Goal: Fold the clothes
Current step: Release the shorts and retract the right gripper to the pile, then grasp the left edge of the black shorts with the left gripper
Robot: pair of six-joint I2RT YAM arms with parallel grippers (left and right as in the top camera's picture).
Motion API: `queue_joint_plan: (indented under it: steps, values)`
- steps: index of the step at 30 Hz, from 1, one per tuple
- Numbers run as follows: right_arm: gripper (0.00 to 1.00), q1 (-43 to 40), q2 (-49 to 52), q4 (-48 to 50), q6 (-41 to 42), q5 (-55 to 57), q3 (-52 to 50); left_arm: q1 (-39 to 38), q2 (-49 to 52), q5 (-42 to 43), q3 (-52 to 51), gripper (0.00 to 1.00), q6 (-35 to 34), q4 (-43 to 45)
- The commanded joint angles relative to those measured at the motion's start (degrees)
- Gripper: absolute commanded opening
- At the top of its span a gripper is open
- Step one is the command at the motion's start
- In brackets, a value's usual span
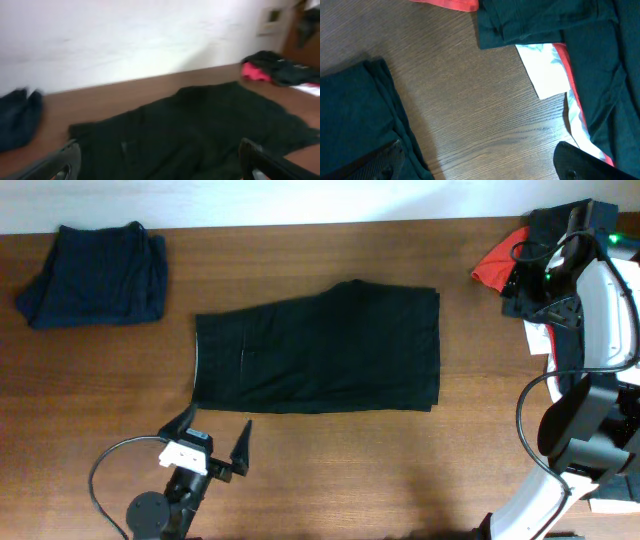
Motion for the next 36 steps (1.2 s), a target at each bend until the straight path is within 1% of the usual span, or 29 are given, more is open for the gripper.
queue_joint_plan:
  steps: [1,2,3,5,6,8,10,11,12,13,14,15,16,18,20,21,25,27,28,31,32,33,35,36]
  values:
    - [0.99,0.0,-0.5,-0.2,0.0,0.7,0.7,0.3,0.3,3.1,2.5,0.99,0.3,3.8]
    - [0.99,0.0,-0.5,-0.2,0.1,0.7,0.7,0.3,2.3,-2.9,6.5,0.99,0.3,0.5]
    - [0.99,0.0,-0.5,-0.2,0.0,0.7,0.7,0.3,6.9,-7.9,12.2,0.99,1.0,-4.4]
    - [0.99,0.0,-0.5,-0.2,0.1,0.7,0.7,0.3,19.0,-9.5,21.7,0.99,6.4,-9.9]
    - [0.99,0.0,-0.5,-0.2,0.0,0.7,0.7,0.3,25.7,-12.0,26.4,0.99,6.7,-12.5]
    - [0.99,0.0,-0.5,-0.2,0.1,0.7,0.7,0.3,46.4,-17.9,41.7,0.99,6.9,-22.3]
    - [0.99,0.0,-0.5,-0.2,0.1,0.7,0.7,0.8,62.8,-22.4,54.7,0.99,9.2,-31.6]
    - [0.99,0.0,-0.5,-0.2,0.0,0.7,0.7,2.1,71.7,-21.6,61.9,0.99,9.1,-37.5]
    - [0.99,0.0,-0.5,-0.2,0.1,0.7,0.7,5.0,82.3,-15.0,70.7,0.99,9.2,-44.5]
    - [0.99,0.0,-0.5,-0.2,0.1,0.7,0.7,7.5,87.6,-8.7,74.9,0.99,9.2,-47.7]
    - [0.99,0.0,-0.5,-0.2,0.0,0.7,0.7,10.6,92.7,-0.2,77.9,0.99,9.2,-49.6]
    - [0.99,0.0,-0.5,-0.2,0.0,0.7,0.7,13.0,95.9,7.2,78.3,0.99,9.2,-49.8]
    - [0.99,0.0,-0.5,-0.2,0.1,0.7,0.7,14.0,98.3,9.7,78.3,0.99,9.2,-50.4]
    - [0.99,0.0,-0.5,-0.2,0.1,0.7,0.7,14.0,100.8,8.8,78.3,0.99,9.2,-50.3]
    - [0.99,0.0,-0.5,-0.2,0.1,0.7,0.7,14.0,103.3,3.1,78.3,0.99,9.1,-50.2]
    - [0.99,0.0,-0.5,-0.2,0.1,0.7,0.7,14.1,105.3,2.1,78.3,0.99,9.2,-50.2]
    - [0.99,0.0,-0.5,-0.2,0.0,0.7,0.7,14.9,115.1,2.4,78.3,0.99,9.2,-49.9]
    - [0.99,0.0,-0.5,-0.2,0.0,0.7,0.7,14.9,118.7,6.6,78.3,0.98,11.2,-50.2]
    - [0.99,0.0,-0.5,-0.2,0.0,0.7,0.7,14.9,120.5,7.1,78.3,0.92,11.3,-50.2]
    - [0.99,0.0,-0.5,-0.2,0.0,0.7,0.7,14.5,124.7,11.2,78.1,0.89,13.0,-50.2]
    - [0.99,0.0,-0.5,-0.2,0.1,0.7,0.7,13.8,125.6,11.2,78.1,0.83,13.1,-50.2]
    - [0.99,0.0,-0.5,-0.2,0.1,0.7,0.7,13.1,125.9,11.2,78.1,0.80,13.1,-50.2]
    - [0.99,0.0,-0.5,-0.2,0.0,0.7,0.7,11.7,125.9,10.9,78.1,0.80,13.2,-49.9]
    - [0.99,0.0,-0.5,-0.2,0.1,0.7,0.7,10.6,125.9,9.7,78.1,0.77,13.0,-49.2]
